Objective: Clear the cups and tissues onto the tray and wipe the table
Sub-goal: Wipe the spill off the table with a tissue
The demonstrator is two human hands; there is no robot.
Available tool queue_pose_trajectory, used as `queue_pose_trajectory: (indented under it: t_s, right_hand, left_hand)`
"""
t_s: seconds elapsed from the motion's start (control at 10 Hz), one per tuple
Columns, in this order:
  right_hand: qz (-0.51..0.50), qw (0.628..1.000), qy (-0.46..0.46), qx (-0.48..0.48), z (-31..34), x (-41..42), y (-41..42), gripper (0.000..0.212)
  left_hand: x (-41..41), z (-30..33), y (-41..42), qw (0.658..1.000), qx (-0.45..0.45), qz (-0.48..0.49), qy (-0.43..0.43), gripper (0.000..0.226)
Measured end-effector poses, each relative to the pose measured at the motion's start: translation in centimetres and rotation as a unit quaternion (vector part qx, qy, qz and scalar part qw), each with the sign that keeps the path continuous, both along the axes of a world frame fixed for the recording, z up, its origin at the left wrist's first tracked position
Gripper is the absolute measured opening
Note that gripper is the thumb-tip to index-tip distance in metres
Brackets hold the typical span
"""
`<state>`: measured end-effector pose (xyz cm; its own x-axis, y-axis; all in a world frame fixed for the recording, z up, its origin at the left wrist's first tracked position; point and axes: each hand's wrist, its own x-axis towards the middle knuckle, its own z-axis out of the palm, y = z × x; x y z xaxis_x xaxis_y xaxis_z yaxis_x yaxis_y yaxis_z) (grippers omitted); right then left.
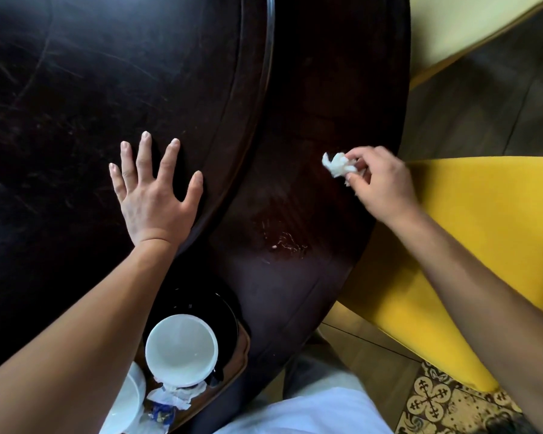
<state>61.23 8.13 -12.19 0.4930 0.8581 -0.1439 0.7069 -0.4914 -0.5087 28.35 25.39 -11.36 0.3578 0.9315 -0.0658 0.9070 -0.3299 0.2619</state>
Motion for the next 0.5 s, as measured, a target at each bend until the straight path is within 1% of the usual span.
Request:
queue_pose_trajectory:
  t_s: [0.2, 0.3, 0.4, 0.5]
  right_hand:
    - [0.111, 0.991, 0.076, 0.002, 0.1, -9.7, -4.1, 0.034]
    - [0.144, 0.985, 0.095, -0.005, 0.3, -11.8, -4.5, 0.032]
    - [0.097, 0.99, 0.104, 0.023, 0.5, -10.1, -3.2, 0.031]
    - [-0.026, 0.995, 0.049, 0.083, 0.5, -4.7, -1.2, 0.029]
  left_hand:
    - [0.4, 0.0, 0.0, 1.0, 0.0, 0.004, 0.0, 0.066]
    - [0.6, 0.0, 0.1, 1.0, 0.0, 0.004, -0.001, 0.066]
    - [0.6, -0.1, 0.1, 1.0, 0.001, 0.004, -0.001, 0.066]
    - [0.5, -0.2, 0.1, 1.0, 0.003, 0.005, 0.001, 0.066]
